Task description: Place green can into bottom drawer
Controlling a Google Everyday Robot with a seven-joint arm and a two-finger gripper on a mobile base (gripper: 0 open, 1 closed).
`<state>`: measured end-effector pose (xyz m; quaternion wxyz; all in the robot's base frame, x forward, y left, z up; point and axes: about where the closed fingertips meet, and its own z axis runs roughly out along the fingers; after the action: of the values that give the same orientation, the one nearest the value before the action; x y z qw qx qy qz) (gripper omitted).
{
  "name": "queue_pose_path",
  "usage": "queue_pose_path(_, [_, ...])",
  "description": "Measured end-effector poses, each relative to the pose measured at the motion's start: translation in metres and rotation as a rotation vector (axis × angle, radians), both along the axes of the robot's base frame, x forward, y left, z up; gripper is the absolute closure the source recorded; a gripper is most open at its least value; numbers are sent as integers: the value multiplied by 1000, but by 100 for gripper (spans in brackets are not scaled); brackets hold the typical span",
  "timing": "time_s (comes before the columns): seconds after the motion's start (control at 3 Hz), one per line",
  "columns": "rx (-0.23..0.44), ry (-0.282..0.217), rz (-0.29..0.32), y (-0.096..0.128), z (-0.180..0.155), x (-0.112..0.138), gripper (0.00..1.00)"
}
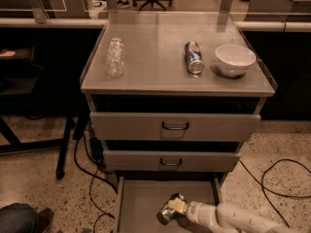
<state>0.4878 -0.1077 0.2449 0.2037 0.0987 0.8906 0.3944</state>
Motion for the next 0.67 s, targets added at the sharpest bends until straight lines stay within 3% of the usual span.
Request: queue_pose_path(0.67, [18,30,-6,4,-13,-2,100])
